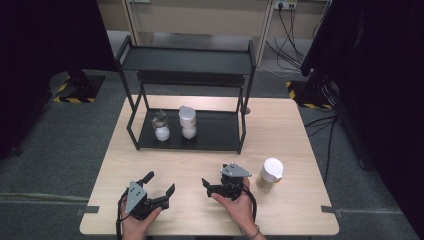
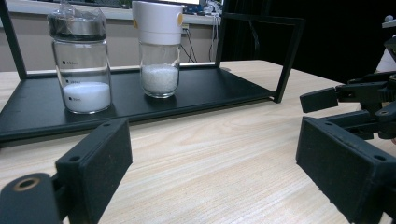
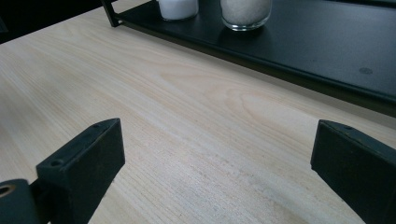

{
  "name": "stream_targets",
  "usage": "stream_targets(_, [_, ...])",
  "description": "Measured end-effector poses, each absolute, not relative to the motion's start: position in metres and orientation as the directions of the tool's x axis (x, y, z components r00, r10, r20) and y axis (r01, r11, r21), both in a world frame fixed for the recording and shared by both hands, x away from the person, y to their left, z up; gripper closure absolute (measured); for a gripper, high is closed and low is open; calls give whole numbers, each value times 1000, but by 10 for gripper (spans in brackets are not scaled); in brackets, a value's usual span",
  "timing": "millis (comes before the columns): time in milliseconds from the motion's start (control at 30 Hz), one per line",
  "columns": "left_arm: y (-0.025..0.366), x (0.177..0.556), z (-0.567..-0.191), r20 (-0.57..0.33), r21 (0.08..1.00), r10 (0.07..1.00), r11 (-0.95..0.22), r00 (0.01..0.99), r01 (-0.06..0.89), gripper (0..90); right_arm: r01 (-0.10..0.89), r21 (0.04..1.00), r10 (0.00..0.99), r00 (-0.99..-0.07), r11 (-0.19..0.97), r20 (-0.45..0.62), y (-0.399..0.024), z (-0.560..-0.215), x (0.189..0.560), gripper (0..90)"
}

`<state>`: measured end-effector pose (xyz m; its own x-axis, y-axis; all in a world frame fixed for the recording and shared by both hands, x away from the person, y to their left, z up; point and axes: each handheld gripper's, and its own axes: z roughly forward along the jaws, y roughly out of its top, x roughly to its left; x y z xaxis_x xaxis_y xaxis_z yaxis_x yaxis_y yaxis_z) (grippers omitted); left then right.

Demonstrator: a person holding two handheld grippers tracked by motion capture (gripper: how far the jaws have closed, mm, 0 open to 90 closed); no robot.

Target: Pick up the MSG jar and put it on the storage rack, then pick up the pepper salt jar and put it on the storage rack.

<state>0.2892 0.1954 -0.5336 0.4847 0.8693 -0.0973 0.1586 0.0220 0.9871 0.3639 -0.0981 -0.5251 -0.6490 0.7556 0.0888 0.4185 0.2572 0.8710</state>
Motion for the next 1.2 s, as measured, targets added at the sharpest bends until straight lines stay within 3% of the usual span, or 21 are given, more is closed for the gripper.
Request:
stream_targets(767, [196,289,-534,-97,988,869,24,485,155,103,407,879,747,-658,250,93,-100,-525,361,35])
stream_targets(1200, [195,289,-534,-94,988,873,21,479,156,103,377,903,755,-648,205,100,-113,-498,364,34])
